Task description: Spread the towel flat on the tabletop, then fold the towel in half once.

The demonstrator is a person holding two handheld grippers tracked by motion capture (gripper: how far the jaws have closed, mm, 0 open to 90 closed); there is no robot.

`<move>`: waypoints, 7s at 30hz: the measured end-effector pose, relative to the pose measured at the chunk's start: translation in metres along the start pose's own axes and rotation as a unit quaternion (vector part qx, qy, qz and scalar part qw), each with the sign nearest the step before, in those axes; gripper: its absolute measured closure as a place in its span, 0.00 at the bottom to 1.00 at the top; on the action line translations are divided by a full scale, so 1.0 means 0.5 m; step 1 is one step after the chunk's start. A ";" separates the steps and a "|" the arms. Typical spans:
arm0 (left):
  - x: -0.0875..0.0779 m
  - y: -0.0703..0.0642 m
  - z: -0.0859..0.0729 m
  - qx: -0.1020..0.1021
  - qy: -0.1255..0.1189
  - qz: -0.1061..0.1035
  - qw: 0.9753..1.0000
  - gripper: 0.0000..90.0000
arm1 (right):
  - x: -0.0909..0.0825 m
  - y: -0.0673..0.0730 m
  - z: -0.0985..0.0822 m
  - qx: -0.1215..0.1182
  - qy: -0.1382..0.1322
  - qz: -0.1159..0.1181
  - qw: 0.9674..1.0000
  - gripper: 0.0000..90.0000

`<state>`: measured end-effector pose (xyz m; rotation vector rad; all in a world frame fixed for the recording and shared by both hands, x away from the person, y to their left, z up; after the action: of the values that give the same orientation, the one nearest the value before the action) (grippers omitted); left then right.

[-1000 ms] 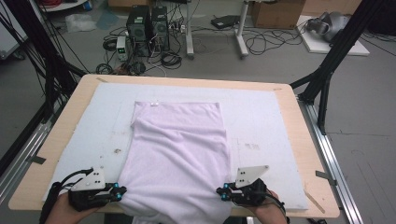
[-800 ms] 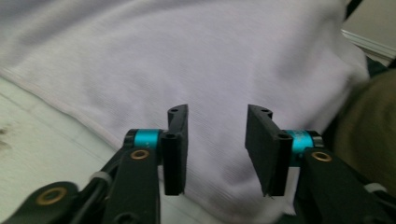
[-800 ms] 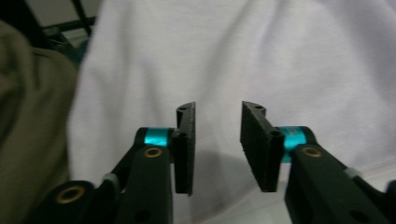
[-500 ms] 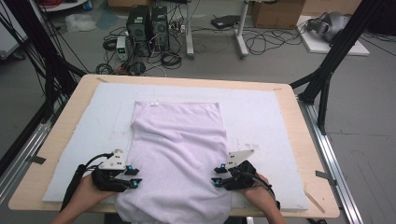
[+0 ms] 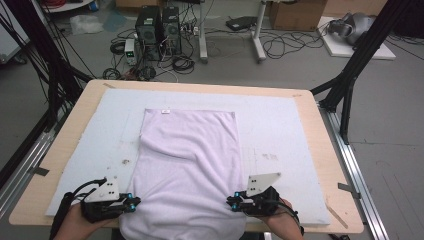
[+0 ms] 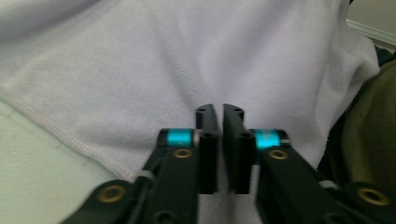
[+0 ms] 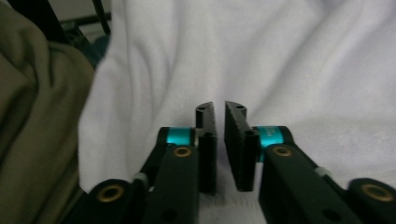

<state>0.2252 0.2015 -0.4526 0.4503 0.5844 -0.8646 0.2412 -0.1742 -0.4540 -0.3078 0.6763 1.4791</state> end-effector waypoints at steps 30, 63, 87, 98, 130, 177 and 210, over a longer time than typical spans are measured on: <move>0.137 0.186 0.069 -0.075 0.026 0.139 0.987 0.98 | -0.033 -0.261 0.035 0.073 0.034 -0.182 0.980 0.98; 0.078 0.055 -0.001 -0.008 0.017 0.003 1.000 0.73 | 0.023 -0.083 -0.031 0.010 0.024 -0.043 0.999 0.67; 0.045 0.003 -0.016 0.021 0.027 -0.002 0.999 0.82 | 0.028 -0.045 -0.020 -0.011 0.033 -0.022 0.999 0.69; -0.002 -0.017 -0.017 0.022 0.016 0.001 1.000 0.80 | 0.031 -0.024 -0.005 -0.020 0.013 -0.007 1.000 0.71; 0.018 0.009 -0.033 0.003 0.029 -0.004 1.000 0.73 | 0.063 -0.004 -0.008 -0.033 0.038 0.060 0.997 0.77; 0.111 0.180 0.072 -0.090 -0.055 0.083 0.991 0.44 | -0.046 -0.222 0.040 0.076 -0.080 -0.110 0.988 0.28; 0.106 0.186 0.067 -0.087 -0.057 0.081 0.991 0.44 | -0.035 -0.217 0.042 0.074 -0.064 -0.119 0.988 0.23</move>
<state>0.3371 0.2048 -0.4488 0.2830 0.5060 -0.6726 0.3521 -0.1865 -0.4502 -0.1701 0.6194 1.2027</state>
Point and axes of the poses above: each handheld gripper's, and its own axes: x roughly forward along the jaws, z roughly out of its top, y roughly to its left, the point moved 5 cm from there along x, roughly forward along the jaws, and after that the axes turned 12 degrees about z, right-handed, at the moved point
